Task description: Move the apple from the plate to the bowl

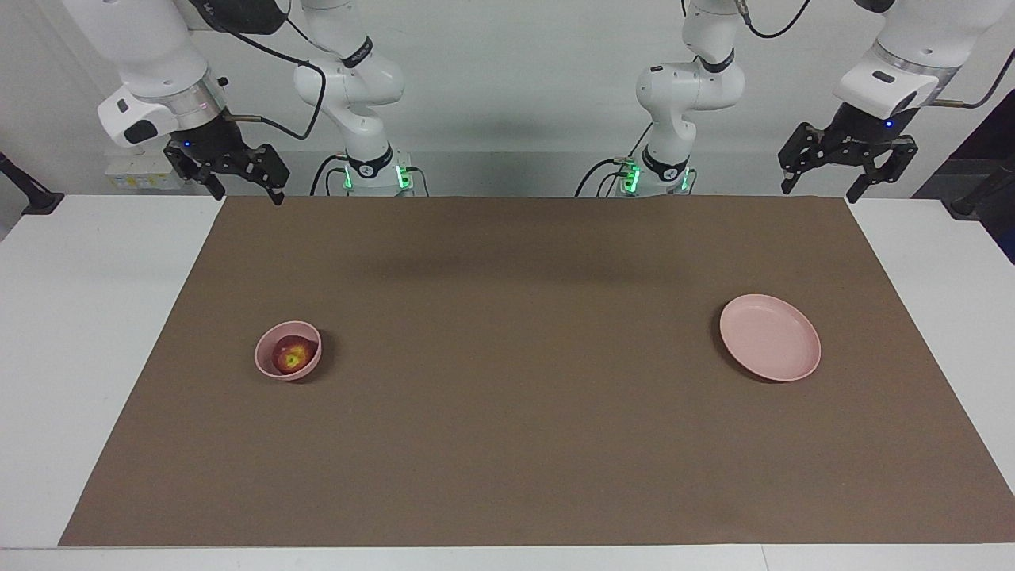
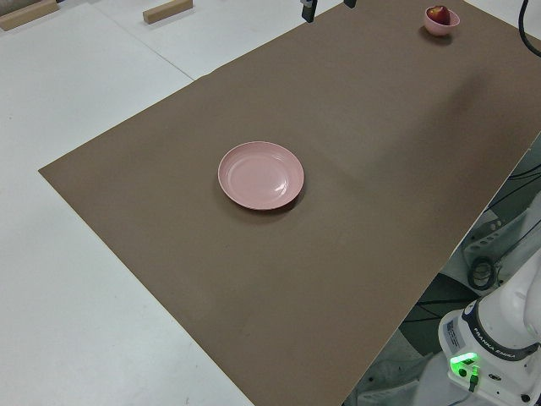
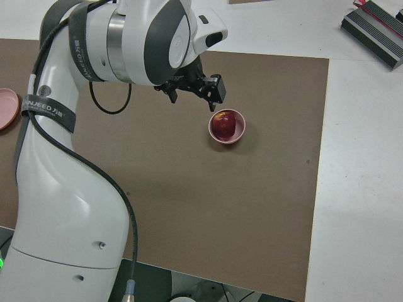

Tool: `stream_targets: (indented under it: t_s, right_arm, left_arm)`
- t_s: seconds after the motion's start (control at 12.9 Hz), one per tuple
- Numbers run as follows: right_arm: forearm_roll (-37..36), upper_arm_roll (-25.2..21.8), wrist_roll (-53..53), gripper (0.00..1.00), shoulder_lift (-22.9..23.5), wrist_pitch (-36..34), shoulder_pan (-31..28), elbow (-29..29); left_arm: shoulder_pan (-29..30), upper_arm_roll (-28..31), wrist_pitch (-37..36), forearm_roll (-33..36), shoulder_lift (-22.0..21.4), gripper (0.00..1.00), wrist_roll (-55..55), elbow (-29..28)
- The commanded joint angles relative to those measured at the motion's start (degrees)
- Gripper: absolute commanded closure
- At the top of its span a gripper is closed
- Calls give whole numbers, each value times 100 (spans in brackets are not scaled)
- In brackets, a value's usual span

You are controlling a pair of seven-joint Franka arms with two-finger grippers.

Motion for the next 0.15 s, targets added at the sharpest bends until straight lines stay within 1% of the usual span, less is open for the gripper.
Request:
stream_targets:
  t_s: [0.0,0.08]
  right_arm:
    - [97,-53,-183,0,7,-129,1,88]
    - [105,-53,-183,0,7,-129,1,79]
  left_arm:
    - [-4,10,-118,93,-34,0,-24,52]
    - [-4,10,-118,93,-34,0,-33,52]
